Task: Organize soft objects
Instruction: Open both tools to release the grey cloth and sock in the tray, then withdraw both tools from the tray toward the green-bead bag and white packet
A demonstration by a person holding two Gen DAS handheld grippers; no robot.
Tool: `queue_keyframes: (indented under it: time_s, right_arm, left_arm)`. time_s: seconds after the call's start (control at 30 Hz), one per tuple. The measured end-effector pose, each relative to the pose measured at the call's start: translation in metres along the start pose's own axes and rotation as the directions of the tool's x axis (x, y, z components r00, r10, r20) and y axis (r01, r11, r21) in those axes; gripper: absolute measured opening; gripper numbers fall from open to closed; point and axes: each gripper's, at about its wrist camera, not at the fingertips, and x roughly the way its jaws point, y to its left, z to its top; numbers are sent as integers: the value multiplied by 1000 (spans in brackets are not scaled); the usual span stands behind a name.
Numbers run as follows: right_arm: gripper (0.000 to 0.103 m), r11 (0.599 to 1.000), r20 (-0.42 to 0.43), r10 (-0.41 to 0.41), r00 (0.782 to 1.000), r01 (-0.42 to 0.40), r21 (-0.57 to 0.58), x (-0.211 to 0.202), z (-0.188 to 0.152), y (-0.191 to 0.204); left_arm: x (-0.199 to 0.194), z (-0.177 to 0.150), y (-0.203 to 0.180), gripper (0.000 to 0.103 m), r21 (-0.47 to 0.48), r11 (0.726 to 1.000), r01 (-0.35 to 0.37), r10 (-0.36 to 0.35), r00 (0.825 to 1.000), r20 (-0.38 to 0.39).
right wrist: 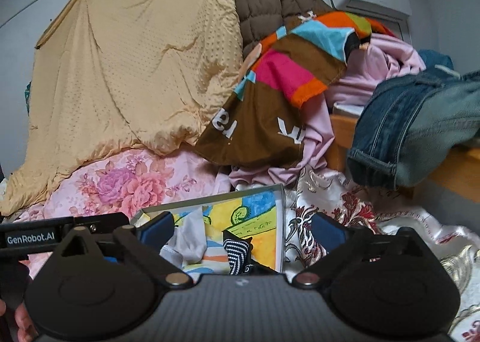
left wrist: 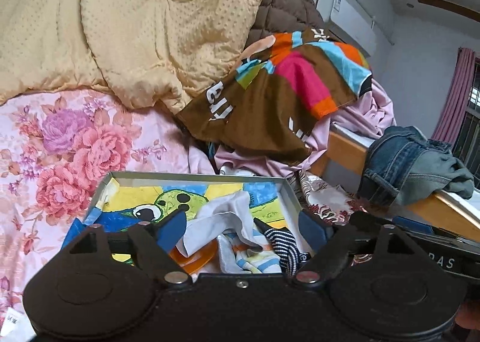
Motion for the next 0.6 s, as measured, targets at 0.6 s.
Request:
queue_keyframes:
  time_s: [0.6]
  right_arm:
    - [103,1000,113,-6,994,4,10,-63,-2,3]
  left_arm:
    - [-70,-5,-7,98,29,1000,-3,2,999,35]
